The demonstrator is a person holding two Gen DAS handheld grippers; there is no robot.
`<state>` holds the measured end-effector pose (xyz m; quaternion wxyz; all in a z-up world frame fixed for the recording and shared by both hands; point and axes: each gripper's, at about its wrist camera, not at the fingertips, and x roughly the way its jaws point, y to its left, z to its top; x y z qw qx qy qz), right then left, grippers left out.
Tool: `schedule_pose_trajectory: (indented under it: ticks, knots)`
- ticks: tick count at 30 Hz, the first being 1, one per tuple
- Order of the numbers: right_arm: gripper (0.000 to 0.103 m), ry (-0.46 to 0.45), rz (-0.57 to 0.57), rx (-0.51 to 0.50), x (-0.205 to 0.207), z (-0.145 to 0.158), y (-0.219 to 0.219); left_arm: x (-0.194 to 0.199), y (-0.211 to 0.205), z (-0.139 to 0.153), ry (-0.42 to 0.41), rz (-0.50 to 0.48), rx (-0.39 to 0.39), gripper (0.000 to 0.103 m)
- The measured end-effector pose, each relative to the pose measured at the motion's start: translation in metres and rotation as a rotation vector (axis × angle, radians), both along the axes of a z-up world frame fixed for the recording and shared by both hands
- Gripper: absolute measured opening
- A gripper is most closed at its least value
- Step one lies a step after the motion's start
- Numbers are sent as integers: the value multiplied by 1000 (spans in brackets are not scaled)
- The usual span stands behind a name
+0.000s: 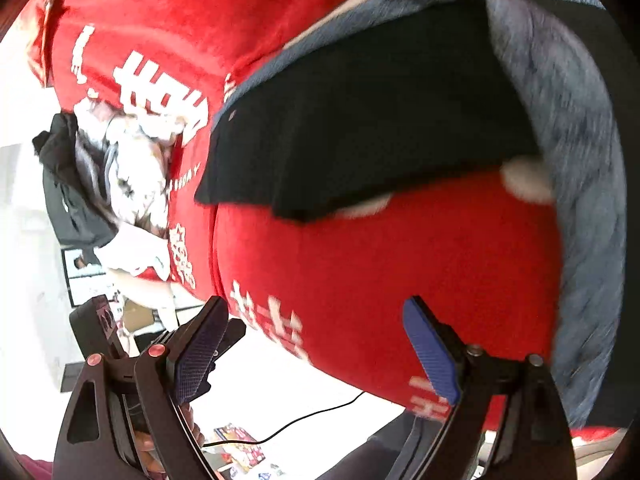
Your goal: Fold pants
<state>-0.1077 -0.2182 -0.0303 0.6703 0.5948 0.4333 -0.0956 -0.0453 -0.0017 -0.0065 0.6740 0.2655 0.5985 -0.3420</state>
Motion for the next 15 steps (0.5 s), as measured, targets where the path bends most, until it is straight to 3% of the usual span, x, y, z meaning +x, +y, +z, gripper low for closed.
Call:
schedule_pose_trajectory:
  ticks: [8,15]
  knots:
    - [91,18,5,5,-39,0,42,-30,49,4,-9,-26,25,85]
    - [91,105,-60,-24,-115,-4,27,-74,4,-18,54,-111,35,85]
